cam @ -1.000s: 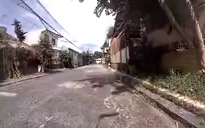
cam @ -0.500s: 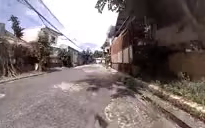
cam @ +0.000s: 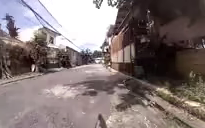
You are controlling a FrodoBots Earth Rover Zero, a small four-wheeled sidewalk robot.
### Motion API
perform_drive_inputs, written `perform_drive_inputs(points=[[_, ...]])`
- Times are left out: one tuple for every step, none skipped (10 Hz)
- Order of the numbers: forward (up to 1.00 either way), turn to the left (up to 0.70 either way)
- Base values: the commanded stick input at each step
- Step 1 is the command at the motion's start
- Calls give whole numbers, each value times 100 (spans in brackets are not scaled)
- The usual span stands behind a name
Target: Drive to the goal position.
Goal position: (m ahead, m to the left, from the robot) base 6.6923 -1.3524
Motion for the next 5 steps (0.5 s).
perform_drive_inputs(points=[[70, 0], [70, 0], [70, 0], [70, 0], [70, 0]])
